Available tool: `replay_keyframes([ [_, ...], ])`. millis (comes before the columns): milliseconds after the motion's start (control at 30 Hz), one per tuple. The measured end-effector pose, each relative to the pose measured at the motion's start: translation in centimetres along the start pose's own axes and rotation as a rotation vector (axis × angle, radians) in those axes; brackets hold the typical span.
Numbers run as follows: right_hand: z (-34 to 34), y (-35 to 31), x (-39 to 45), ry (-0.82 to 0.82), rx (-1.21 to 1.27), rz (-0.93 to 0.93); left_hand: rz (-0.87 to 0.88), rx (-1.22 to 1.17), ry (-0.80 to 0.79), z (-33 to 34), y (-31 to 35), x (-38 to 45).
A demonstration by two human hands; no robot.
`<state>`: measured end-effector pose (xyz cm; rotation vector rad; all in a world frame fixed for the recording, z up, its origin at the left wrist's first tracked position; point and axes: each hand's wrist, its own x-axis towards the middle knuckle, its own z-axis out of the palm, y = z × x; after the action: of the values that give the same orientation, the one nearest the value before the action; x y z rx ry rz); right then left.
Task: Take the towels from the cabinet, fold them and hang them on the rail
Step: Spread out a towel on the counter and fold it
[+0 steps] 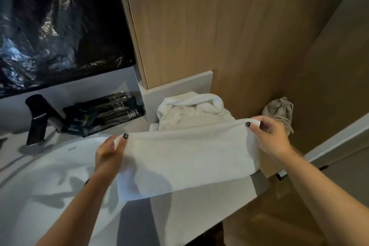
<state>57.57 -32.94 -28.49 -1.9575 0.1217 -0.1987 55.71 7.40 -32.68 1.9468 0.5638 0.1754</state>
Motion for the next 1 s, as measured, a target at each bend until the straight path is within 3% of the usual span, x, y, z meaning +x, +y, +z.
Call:
replay_keyframes([
  [167, 2.9, 2.9, 4.1, -0.027, 0.151, 0.187, -0.291, -0.075, -0.123, 3.8, -0.8, 3.2],
  [367, 4.0, 5.8, 6.8, -0.166, 0.319, 0.444, -0.098, 0.185, -0.289, 4.3, 0.5, 4.8],
  [533, 2.8, 5.0, 7.8, -0.318, 0.471, 0.57, -0.171, 0.192, -0.511, 3.4, 1.0, 6.0],
  [667, 1.6, 4.3, 7.8, -0.383, 0.556, 0.606, -0.159, 0.116, -0.57, 2.6, 1.1, 5.8],
  [867, 1.3, 3.4, 6.2, -0.251, 0.573, 0.55, -0.201, 0.136, -0.604, 2.9, 0.7, 5.4],
  [1000, 0.7, 2.4, 4.6, -0.145, 0.587, 0.499, -0.197, -0.02, -0.467, 1.8, 0.8, 4.0],
])
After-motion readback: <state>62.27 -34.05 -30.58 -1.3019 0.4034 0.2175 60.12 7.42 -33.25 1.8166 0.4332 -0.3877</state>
